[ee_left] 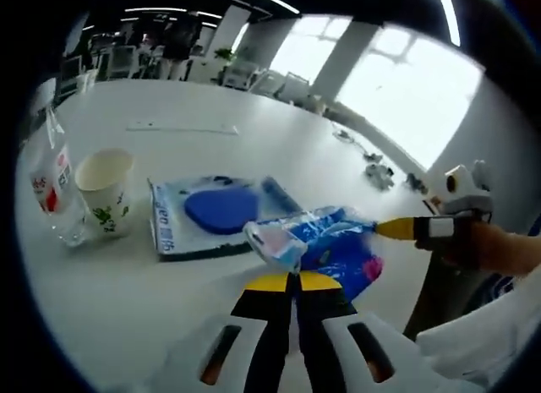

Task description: Arrange the tabletop items into an orderly group along one side of the table until the central work area is clear of visible clutter.

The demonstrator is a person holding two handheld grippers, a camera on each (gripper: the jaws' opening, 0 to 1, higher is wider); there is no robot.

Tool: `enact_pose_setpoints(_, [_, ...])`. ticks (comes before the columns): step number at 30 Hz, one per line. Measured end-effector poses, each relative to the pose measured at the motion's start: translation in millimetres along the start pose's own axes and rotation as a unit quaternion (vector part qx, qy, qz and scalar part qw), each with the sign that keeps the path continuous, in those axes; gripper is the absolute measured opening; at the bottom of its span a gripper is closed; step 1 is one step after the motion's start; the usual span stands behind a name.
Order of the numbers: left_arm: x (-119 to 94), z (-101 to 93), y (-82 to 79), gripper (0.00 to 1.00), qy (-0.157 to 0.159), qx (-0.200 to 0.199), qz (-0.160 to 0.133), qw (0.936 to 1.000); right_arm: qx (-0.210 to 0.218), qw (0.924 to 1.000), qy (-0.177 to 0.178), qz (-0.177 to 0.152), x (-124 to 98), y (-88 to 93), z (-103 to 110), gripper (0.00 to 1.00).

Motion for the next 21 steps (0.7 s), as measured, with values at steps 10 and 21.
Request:
enact_pose_setpoints(10, [13.1,-19.4,-10.9,0.00,0.004,0.022,-0.010,0.9997,-0.004,0.9999,0.009,-0.013,-15.7,-11.7,-15.4,0.00])
enact_pose_setpoints(21, [28.2,-49.9,-30.2,0.00,0.016,0.082,-0.025,0.9962,-0.016,0.9989,0.018,-0.039,-36.0,-32.7,-35.4,0.00])
Point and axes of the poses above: the point that each gripper's makers call its tool centre point, and the gripper's own axes: x roughly forward along the fingers, z roughly to its left, y roughly out of its underside, the point moved 7 cm from there along -x, roughly backward along the fingers, and after that the axes turned 10 degrees about -y, right-handed, at the moved point
